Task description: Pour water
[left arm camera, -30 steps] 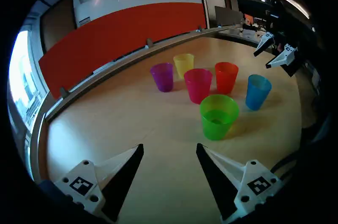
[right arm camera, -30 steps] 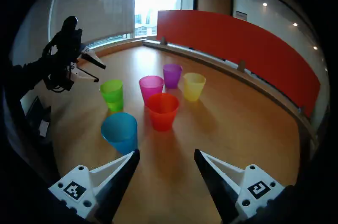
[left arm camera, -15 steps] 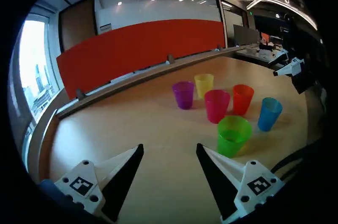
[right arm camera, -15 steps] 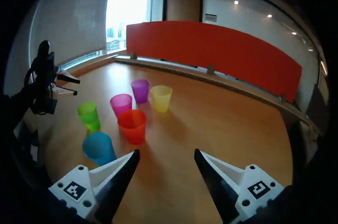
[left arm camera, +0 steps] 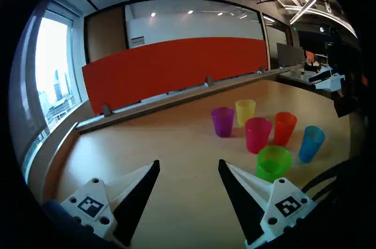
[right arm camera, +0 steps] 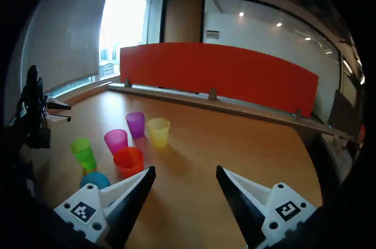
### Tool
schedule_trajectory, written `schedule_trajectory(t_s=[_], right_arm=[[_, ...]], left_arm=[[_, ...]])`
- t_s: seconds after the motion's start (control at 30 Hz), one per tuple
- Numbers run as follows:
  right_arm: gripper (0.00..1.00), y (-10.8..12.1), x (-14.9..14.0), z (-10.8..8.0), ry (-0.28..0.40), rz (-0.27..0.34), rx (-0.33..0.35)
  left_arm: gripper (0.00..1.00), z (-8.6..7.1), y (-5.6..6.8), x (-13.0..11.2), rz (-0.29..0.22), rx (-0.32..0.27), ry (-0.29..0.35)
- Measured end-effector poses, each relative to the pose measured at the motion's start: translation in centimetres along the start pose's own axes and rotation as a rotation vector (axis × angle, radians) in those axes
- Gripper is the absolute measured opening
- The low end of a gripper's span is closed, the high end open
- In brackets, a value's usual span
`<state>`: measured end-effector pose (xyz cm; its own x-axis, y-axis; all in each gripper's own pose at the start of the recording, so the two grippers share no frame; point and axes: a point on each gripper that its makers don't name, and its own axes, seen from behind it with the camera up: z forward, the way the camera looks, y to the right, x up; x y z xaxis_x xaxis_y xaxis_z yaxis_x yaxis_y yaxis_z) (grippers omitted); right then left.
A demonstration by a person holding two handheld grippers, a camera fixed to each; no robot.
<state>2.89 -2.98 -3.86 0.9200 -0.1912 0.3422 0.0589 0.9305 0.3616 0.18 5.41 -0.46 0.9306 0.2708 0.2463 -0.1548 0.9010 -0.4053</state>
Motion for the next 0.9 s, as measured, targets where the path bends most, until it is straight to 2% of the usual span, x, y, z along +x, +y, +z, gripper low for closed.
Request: schedule_trajectory(t_s=[0.2, 0.3, 0.57, 0.77, 0.9], right_arm=[[1.0, 0.9, 2.0, 0.6, 0.085, 0.014, -0.078], [1.0, 1.2, 2.7, 0.7, 0.124, 0.023, -0.11], [1.0, 2.2, 3.8, 0.8, 0.209, 0.031, -0.198], [1.0, 3.0, 4.2, 0.3, 0.279, 0.058, -0.269], [1.0, 3.6, 3.5, 0.1, 0.294, 0.066, -0.312]], left_arm=[[0.92, -0.5, -1.0, 1.4, -0.021, 0.068, 0.069], [0.92, -0.6, -1.2, 1.8, -0.05, 0.086, 0.095], [0.92, -1.0, -2.7, 3.6, -0.128, 0.163, 0.188], [0.92, -1.2, -2.6, 4.4, -0.185, 0.178, 0.238], [0.92, -1.3, -2.4, 4.9, -0.203, 0.19, 0.263]])
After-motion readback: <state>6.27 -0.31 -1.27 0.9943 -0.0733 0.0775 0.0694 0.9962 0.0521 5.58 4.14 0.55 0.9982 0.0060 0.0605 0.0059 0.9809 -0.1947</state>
